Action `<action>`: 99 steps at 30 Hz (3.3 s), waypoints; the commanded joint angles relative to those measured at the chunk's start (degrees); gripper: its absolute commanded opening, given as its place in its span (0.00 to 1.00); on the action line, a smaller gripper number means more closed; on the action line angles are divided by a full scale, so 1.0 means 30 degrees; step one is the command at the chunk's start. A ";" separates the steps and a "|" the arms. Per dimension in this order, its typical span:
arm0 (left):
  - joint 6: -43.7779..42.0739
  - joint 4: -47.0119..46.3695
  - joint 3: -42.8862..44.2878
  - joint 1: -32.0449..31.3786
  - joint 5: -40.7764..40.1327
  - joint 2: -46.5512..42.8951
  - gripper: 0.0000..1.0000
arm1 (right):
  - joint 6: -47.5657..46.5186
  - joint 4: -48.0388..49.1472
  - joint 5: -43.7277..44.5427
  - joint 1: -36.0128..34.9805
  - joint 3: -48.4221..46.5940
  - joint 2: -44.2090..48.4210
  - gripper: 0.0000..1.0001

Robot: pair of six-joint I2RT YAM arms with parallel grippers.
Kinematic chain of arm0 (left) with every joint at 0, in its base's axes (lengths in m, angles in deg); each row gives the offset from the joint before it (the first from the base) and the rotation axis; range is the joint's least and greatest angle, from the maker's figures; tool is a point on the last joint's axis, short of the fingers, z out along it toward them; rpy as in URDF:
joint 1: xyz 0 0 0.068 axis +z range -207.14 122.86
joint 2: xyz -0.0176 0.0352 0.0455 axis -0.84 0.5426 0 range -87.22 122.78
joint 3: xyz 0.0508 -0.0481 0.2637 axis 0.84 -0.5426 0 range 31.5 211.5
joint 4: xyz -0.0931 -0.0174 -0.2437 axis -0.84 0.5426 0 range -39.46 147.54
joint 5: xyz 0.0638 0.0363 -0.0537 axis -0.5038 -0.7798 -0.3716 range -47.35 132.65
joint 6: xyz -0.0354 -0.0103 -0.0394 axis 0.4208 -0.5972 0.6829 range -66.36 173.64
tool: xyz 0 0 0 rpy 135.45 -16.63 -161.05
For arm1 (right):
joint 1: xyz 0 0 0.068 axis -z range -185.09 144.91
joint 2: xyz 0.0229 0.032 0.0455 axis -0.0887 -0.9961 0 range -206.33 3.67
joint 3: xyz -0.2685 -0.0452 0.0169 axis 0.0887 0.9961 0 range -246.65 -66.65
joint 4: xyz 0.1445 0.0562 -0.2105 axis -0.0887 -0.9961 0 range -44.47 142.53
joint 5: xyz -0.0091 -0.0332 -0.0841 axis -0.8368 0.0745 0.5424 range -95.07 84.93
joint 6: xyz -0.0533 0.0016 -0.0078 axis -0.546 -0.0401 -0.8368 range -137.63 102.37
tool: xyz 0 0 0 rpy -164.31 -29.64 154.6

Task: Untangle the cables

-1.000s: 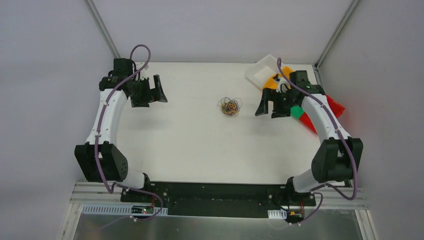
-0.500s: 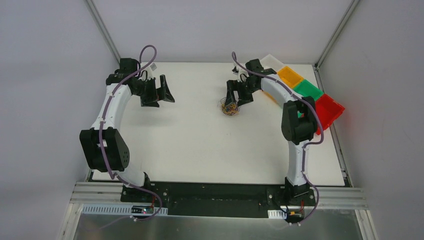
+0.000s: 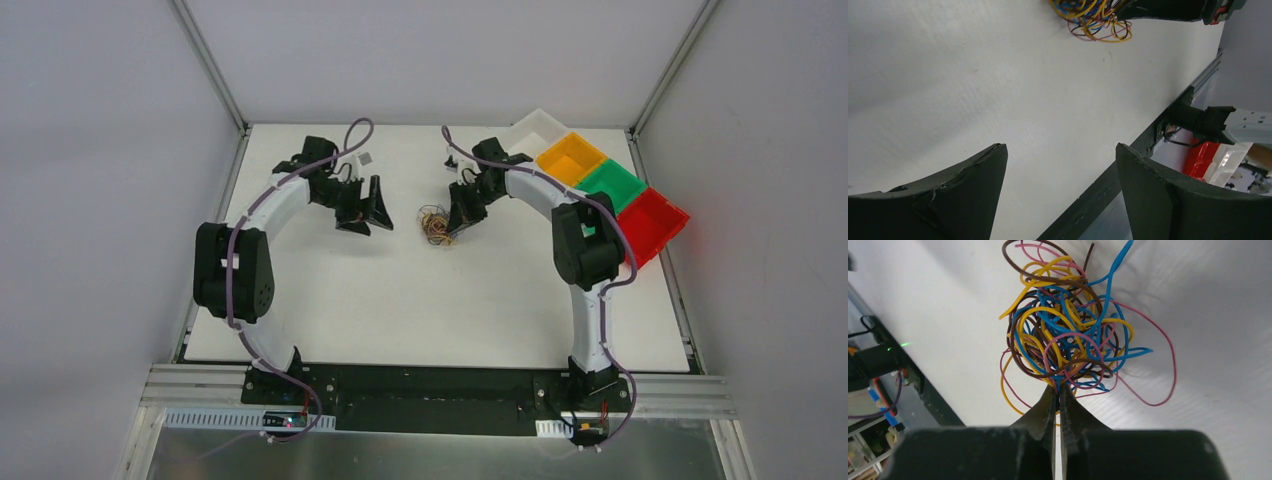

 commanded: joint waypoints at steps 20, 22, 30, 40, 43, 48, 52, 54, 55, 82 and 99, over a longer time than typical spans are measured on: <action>0.8180 -1.4335 -0.2073 -0.5353 0.3511 0.5174 0.05 | 0.0249 0.0691 -0.3625 0.0705 0.6948 0.6256 0.00; 0.8251 -1.4215 -0.3243 -0.4772 0.3894 0.3707 0.00 | -0.0184 0.0334 -0.3043 0.1526 0.7469 0.6662 0.00; 0.3915 -0.7894 -0.6694 0.0615 0.3070 -0.2101 0.00 | -0.2602 -0.3048 -0.1283 0.4087 0.8569 0.7948 0.00; -0.4798 0.0803 -0.5251 0.9598 0.0421 -0.3785 0.00 | -0.6257 -0.6680 0.1711 0.9017 0.9198 1.0521 0.00; -0.6381 0.1830 -0.4463 1.1766 -0.0620 -0.3002 0.00 | -0.6791 -0.7625 0.2318 0.9904 0.8900 1.0908 0.00; -0.8490 0.3110 -0.3184 1.3340 -0.1562 -0.1296 0.00 | -0.7073 -0.8053 0.3046 1.0683 0.8888 1.1692 0.00; -0.9323 0.3346 -0.3041 1.3758 -0.3471 -0.0827 0.00 | -0.6801 -0.8601 0.3559 1.1296 0.8481 1.2215 0.00; -0.9417 0.3324 -0.2773 1.4472 -0.3779 -0.0491 0.00 | -0.7246 -0.9049 0.3659 1.1903 0.8322 1.2427 0.00; -0.9469 0.3326 -0.2648 1.4799 -0.3846 -0.0296 0.00 | -0.7492 -0.9160 0.3784 1.2183 0.8267 1.2515 0.00; -0.5319 0.3408 -0.3761 0.8792 -0.1124 -0.3682 0.08 | -0.5093 -0.7591 0.0974 0.9919 0.8434 1.2612 0.12; -0.4961 0.2454 -0.2152 0.5252 0.0314 -0.4415 0.70 | -0.2936 -0.4906 0.3512 0.9100 0.9650 1.1925 0.56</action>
